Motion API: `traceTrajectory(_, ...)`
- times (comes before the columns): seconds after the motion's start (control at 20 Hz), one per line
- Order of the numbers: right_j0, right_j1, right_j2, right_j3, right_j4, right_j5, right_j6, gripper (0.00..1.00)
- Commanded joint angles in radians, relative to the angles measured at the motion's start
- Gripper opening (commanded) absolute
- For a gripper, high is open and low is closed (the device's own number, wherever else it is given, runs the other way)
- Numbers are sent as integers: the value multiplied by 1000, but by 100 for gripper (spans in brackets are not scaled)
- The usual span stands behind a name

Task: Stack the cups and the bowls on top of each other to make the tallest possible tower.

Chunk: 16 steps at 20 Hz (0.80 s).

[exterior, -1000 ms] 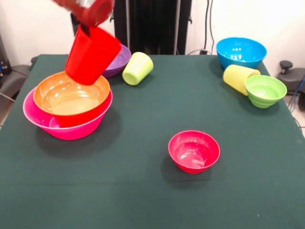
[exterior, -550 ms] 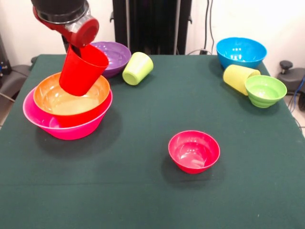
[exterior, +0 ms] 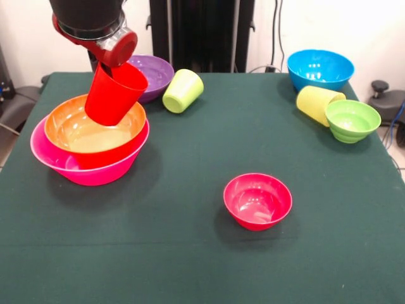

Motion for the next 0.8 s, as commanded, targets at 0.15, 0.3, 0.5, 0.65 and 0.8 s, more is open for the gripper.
traceTrajectory(0.15,-26,19,163,69,-106,-39,-323,0)
traceTrajectory(0.3,-39,28,182,65,-119,-53,-326,0)
traceTrajectory(0.5,-54,51,205,37,-137,-47,-335,0)
traceTrajectory(0.65,-65,66,222,16,-151,-27,-341,0)
traceTrajectory(0.8,-76,70,235,1,-166,16,-351,0)
